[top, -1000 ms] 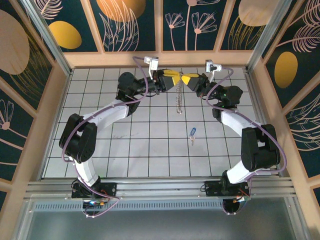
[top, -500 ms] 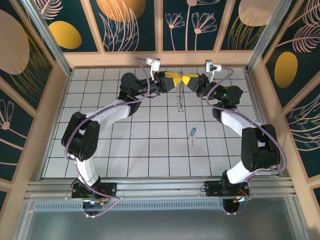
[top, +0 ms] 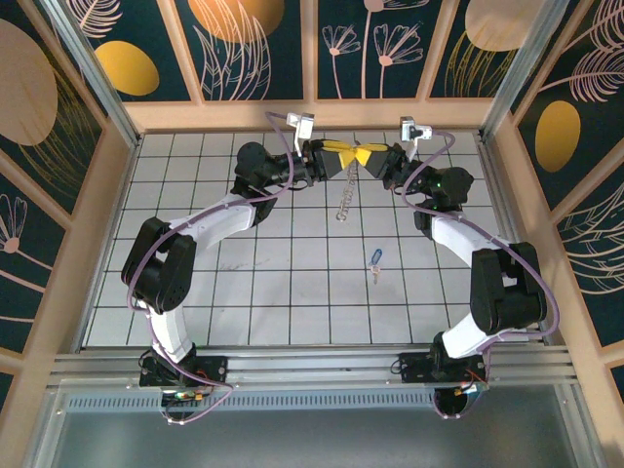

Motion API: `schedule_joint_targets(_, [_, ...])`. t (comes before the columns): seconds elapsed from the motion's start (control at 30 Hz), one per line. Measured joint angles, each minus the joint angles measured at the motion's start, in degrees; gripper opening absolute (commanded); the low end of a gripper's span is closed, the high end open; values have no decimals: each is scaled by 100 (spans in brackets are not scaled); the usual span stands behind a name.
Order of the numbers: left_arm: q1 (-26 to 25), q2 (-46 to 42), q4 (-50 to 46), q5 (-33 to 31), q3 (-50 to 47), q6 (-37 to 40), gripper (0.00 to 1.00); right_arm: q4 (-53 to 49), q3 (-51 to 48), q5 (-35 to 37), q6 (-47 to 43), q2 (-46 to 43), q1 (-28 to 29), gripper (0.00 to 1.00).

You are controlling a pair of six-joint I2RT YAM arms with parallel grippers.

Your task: Put the keys on the keyring

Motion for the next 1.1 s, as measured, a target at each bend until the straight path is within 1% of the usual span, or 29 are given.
schedule_joint_targets(0.23, [2,20,37,-7,7,-26,21,0,0,-22,-2,-4,11,0])
schedule_joint_targets(0.4, [7,55,83,2,52,-46,17,-44,0,-15,-50,-33,17,0])
schedule_joint_targets(0.53, [13,74,98,7,85,-66,11,-125,0,2,-142,-68,15,0])
schedule_joint_targets(0.63, [20,92,120,24,125,-72,1,-170,0,26,-179,-96,15,0])
schedule_joint_targets(0.67, [26,92,114,44,142,-79,0,-177,0,33,-199,-105,9,0])
schedule_joint_targets(0.9, [28,92,103,70,146,9,0,-638,0,37,-452,-282,7,1])
schedule_joint_targets(0.93, [28,92,90,68,146,42,0,-723,0,39,-485,-308,4,8])
schedule_joint_targets(1.0, [26,90,22,72,146,160,0,-896,0,48,-520,-358,-7,29])
schedule_joint_targets(1.07, [9,52,-31,136,146,273,0,-1097,0,109,-579,-382,-50,44])
schedule_joint_targets(1.1, [4,20,-85,146,146,343,0,-1174,0,114,-601,-393,-79,48])
